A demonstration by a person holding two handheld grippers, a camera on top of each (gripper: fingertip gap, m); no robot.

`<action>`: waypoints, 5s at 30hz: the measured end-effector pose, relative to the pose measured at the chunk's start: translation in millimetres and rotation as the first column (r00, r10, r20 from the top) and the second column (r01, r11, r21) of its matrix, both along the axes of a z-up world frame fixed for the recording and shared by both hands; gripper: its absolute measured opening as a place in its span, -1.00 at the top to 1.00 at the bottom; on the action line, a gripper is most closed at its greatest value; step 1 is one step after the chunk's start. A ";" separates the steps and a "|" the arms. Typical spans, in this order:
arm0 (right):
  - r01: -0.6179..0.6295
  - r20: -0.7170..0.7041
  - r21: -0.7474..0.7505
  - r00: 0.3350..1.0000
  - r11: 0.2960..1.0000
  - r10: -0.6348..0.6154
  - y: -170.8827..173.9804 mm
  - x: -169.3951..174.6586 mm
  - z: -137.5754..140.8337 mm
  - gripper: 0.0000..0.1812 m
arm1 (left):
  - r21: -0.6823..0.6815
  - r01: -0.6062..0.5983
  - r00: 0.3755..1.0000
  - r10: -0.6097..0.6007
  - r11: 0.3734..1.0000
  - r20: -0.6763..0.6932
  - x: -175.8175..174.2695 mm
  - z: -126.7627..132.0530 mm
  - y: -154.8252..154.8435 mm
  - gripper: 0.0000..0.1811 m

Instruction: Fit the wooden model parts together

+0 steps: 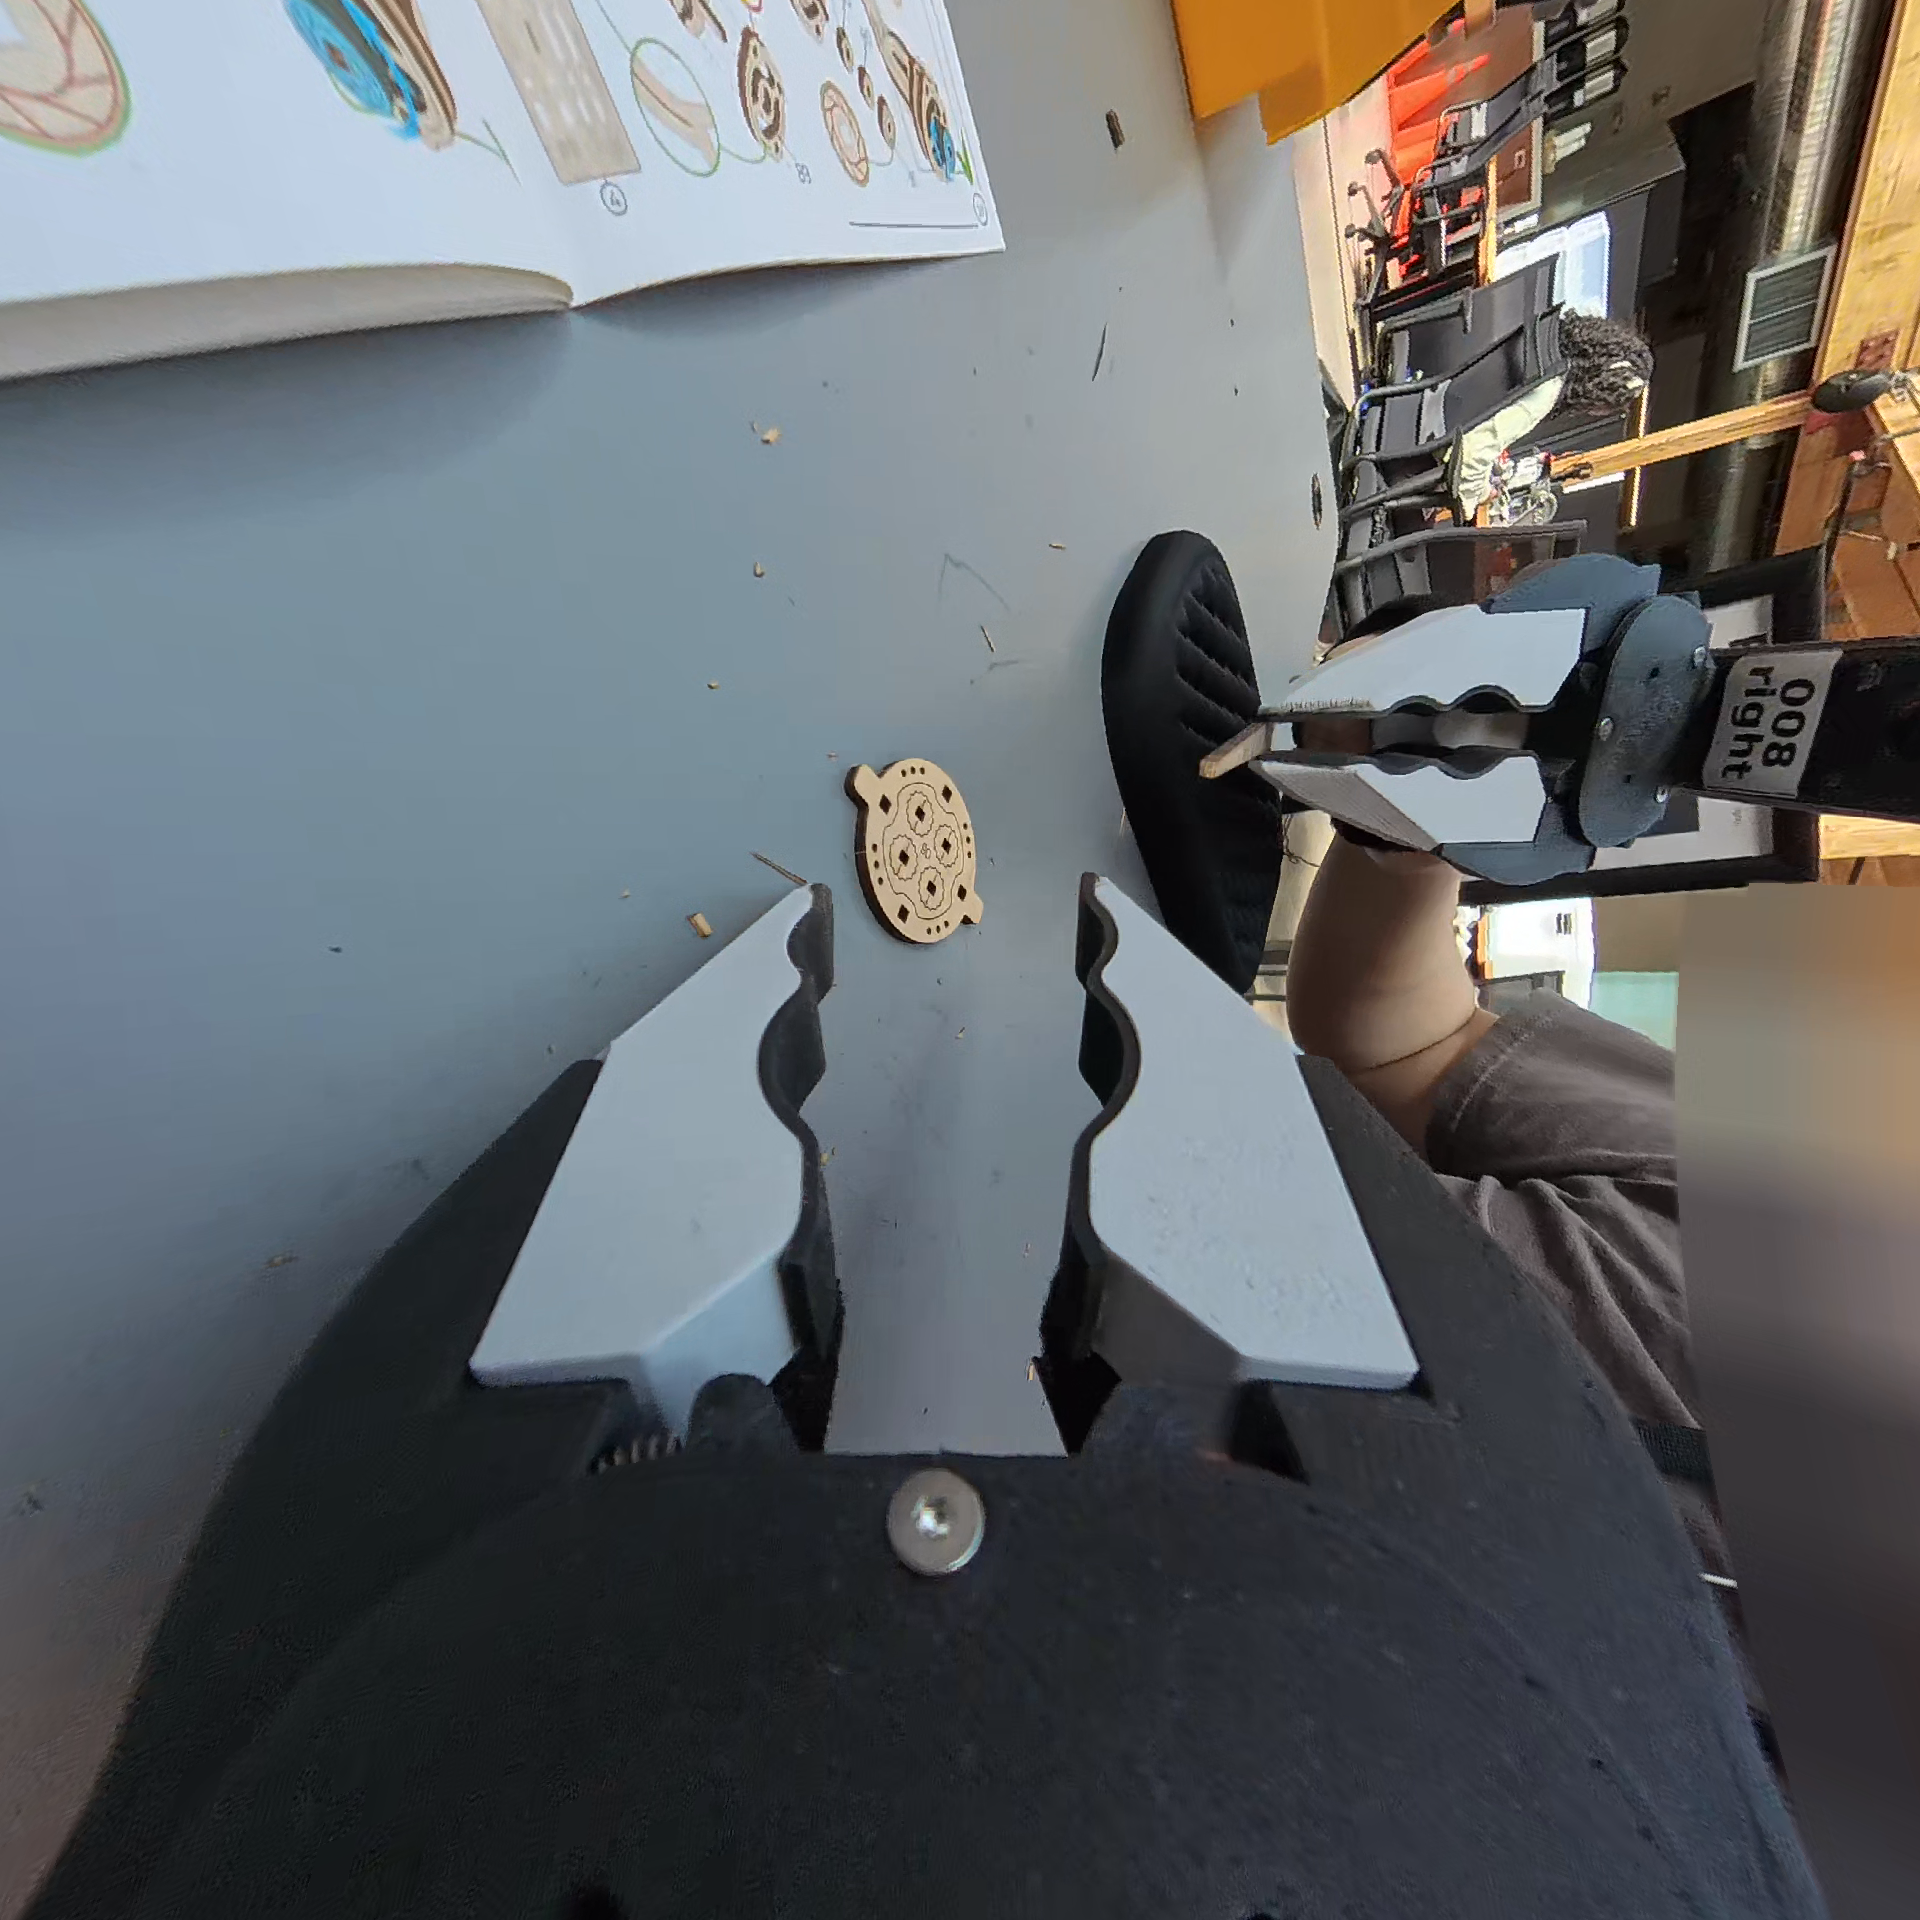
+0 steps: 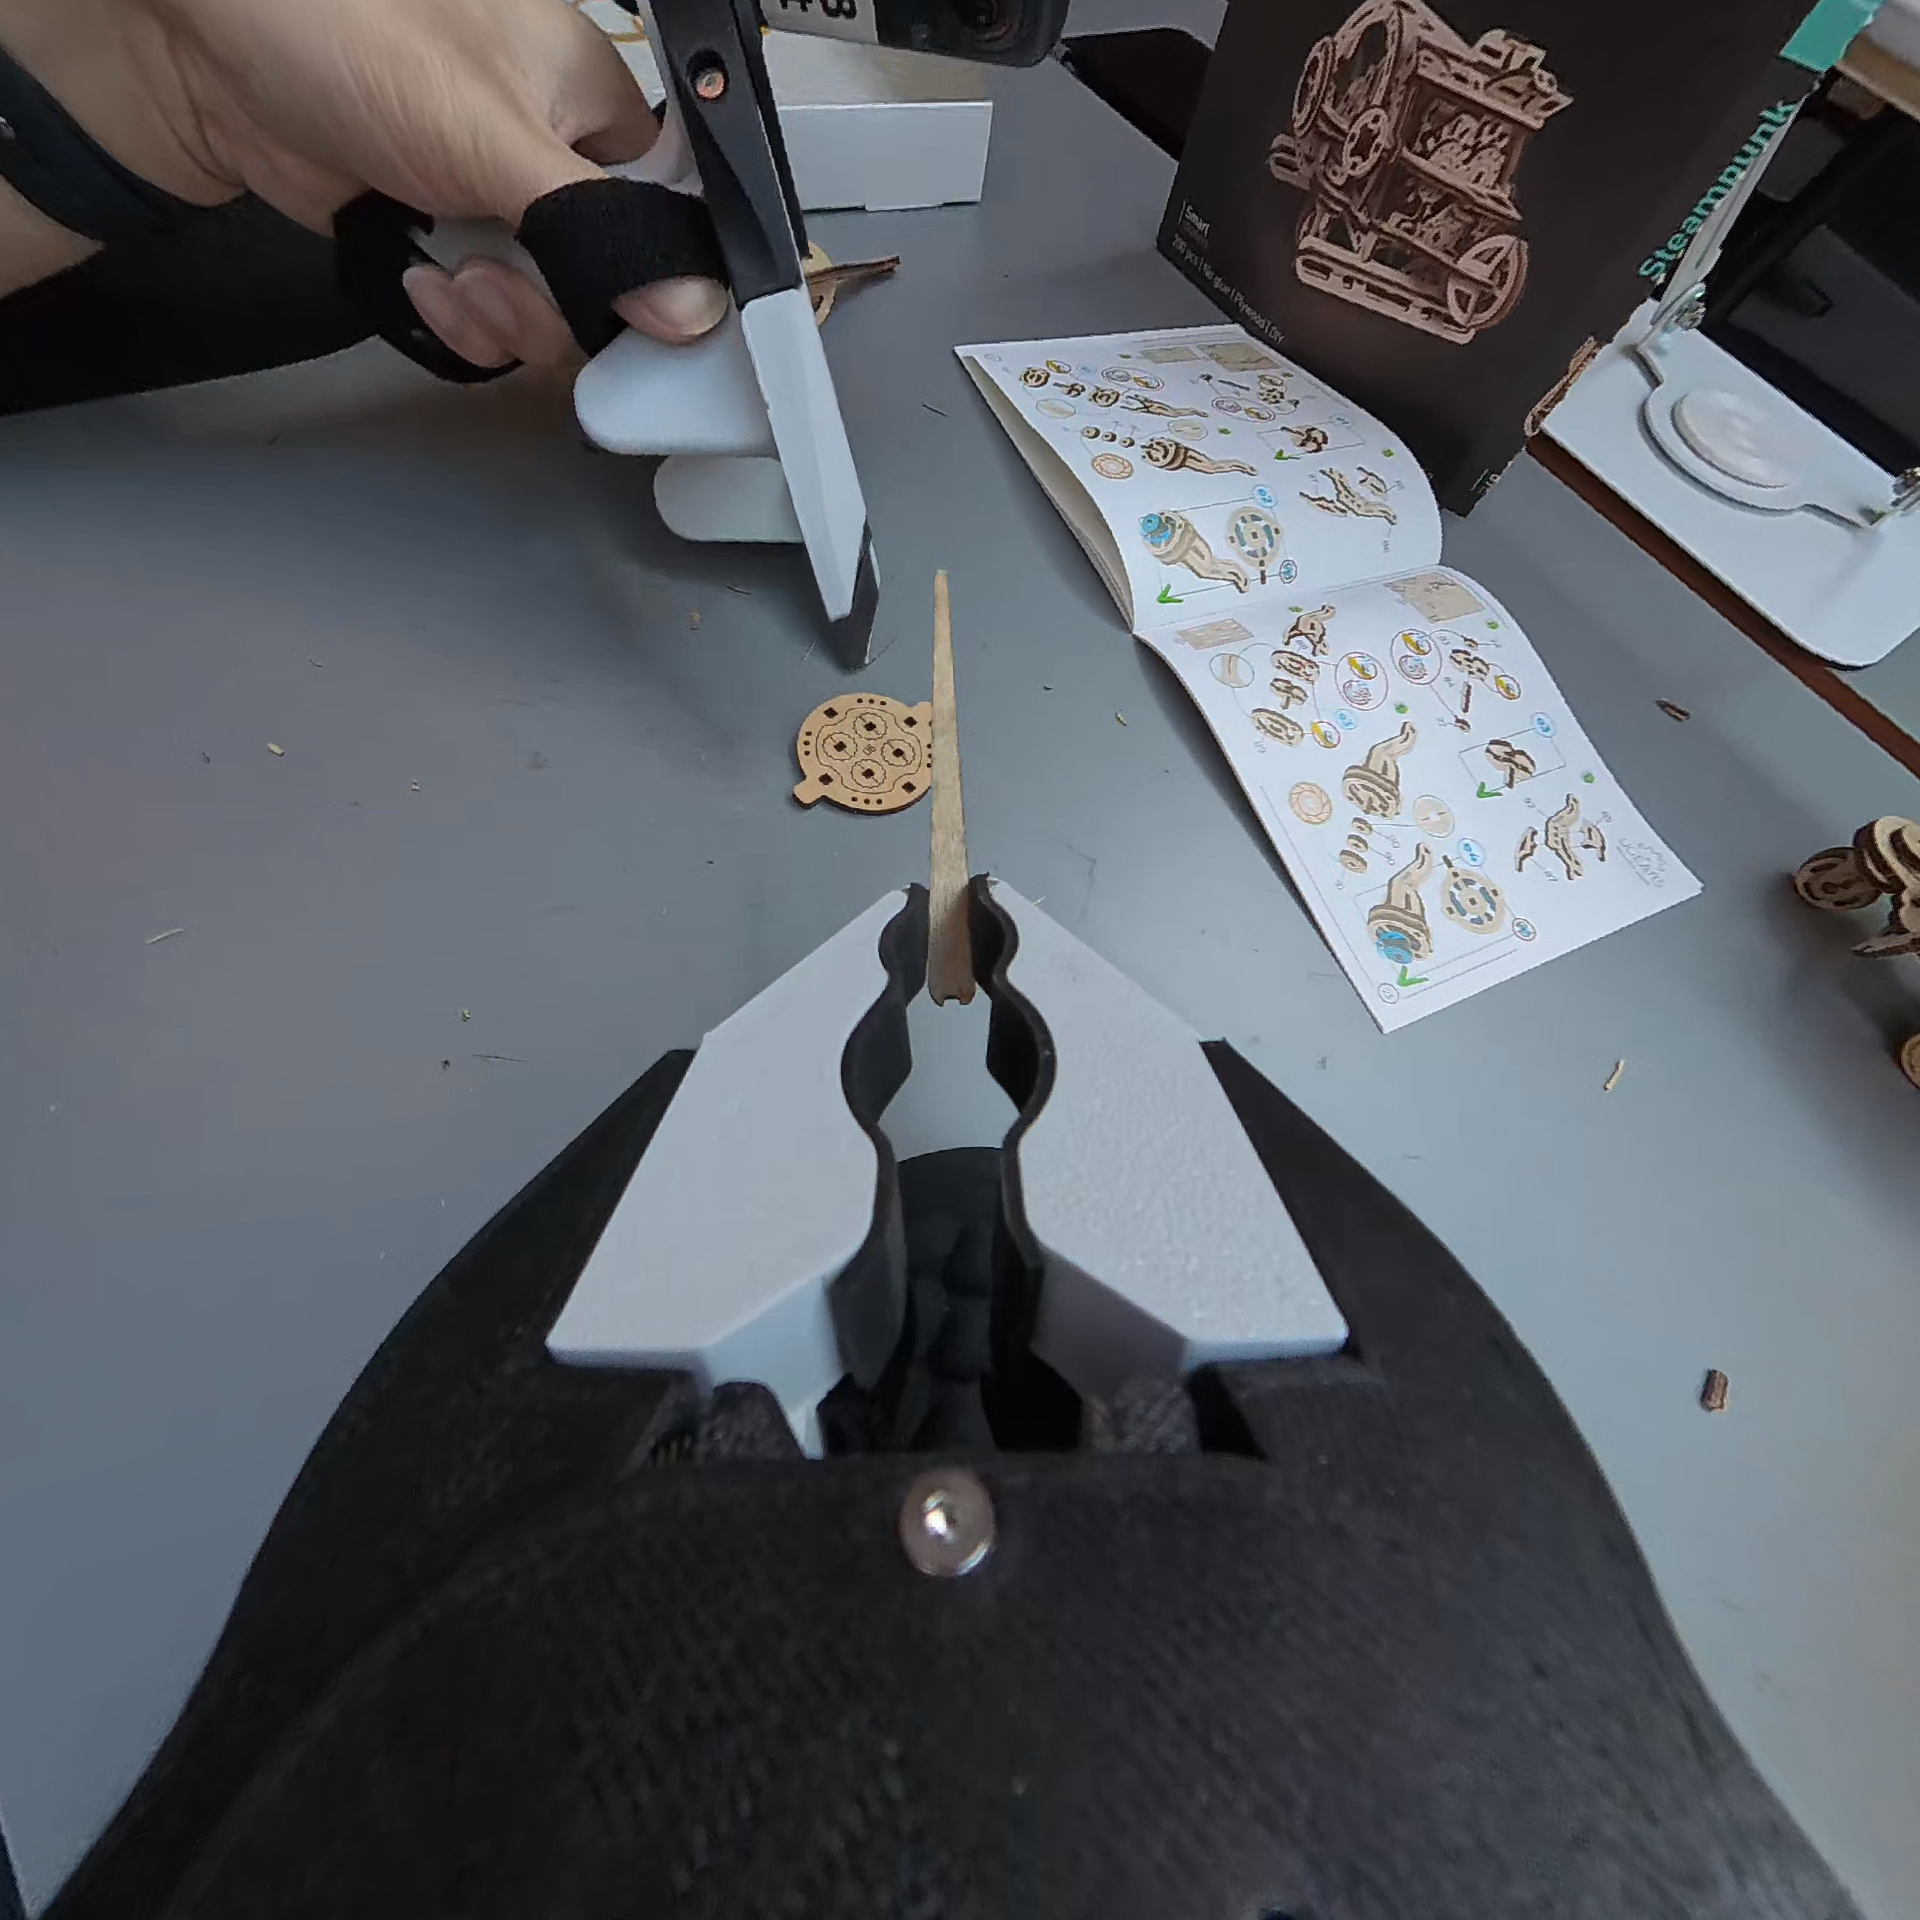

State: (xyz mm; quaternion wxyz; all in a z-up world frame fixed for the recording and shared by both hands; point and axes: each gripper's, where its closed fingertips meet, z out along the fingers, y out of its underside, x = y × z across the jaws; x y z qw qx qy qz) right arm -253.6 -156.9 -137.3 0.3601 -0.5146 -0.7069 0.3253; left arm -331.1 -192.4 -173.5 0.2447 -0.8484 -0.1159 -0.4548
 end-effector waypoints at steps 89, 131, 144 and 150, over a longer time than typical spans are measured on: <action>-0.015 -0.104 -0.737 0.990 0.675 -0.092 26.7 4.3 17.9 0.98 | 0.300 0.677 0.553 -0.195 0.672 -0.810 24.7 -22.4 -1.6 0.46; 0.209 0.243 -0.500 0.965 0.840 -0.096 -23.2 -32.4 3.8 0.99 | 0.101 0.716 0.249 -0.116 0.691 -0.962 20.9 -10.3 -5.5 0.53; 0.244 0.321 -0.333 0.938 0.911 -0.134 -30.2 -38.0 7.5 0.99 | 0.089 0.689 0.262 -0.133 0.719 -0.956 20.7 -13.2 -4.5 0.53; 0.234 0.306 -0.257 0.940 0.938 -0.151 -32.1 -38.2 9.4 0.98 | 0.091 0.681 0.269 -0.133 0.726 -0.954 19.4 -13.8 -3.9 0.53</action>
